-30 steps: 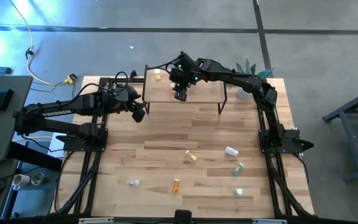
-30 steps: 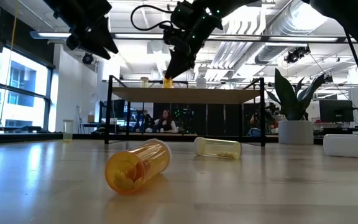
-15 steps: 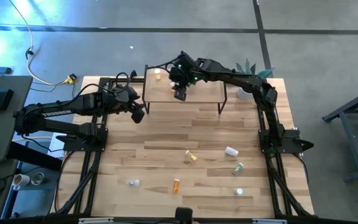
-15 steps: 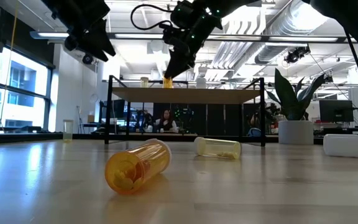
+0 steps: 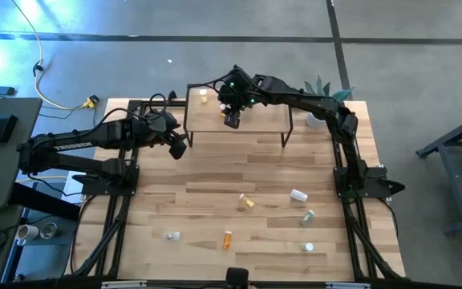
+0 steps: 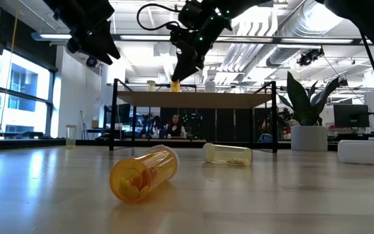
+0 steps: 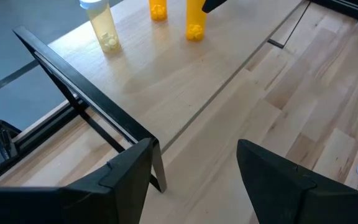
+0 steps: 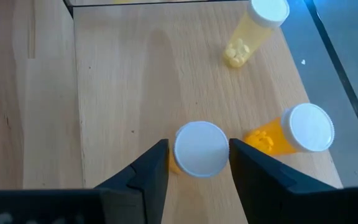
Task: Pick and place medicine bottles onto shelf by color
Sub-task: Put the right orange pill bottle on the shelf and align it to the other orange pill bottle
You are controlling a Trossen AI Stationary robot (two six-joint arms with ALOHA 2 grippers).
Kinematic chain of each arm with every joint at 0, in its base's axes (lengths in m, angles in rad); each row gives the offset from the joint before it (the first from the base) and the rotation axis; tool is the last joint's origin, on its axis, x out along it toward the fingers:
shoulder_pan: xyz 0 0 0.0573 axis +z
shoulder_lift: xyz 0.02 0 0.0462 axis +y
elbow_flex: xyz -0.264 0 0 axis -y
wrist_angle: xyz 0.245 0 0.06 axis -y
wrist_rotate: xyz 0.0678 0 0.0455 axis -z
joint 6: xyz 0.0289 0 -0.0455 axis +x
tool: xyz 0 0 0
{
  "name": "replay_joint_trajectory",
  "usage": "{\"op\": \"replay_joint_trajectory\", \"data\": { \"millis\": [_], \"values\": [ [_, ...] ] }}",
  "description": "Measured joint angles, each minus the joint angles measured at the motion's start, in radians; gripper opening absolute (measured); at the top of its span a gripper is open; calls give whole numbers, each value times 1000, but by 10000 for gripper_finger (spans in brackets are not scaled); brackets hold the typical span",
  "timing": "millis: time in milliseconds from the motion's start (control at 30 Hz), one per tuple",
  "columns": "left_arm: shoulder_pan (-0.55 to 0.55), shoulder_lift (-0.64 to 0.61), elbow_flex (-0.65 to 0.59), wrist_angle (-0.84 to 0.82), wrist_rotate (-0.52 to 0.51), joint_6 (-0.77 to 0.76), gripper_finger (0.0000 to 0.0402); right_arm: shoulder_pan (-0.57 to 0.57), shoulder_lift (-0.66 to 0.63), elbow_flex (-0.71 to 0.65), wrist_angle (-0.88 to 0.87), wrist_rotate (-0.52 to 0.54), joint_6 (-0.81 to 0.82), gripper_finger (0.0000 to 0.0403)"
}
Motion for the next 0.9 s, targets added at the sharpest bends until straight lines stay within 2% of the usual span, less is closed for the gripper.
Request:
{"op": "replay_joint_trajectory", "data": {
  "millis": [533,900],
  "values": [
    [0,0,0,-2,0,0,223,0,-3,1,2,-3,1,158],
    [0,0,0,-6,0,0,223,1,-4,73,1,-26,19,158]
  ]
}}
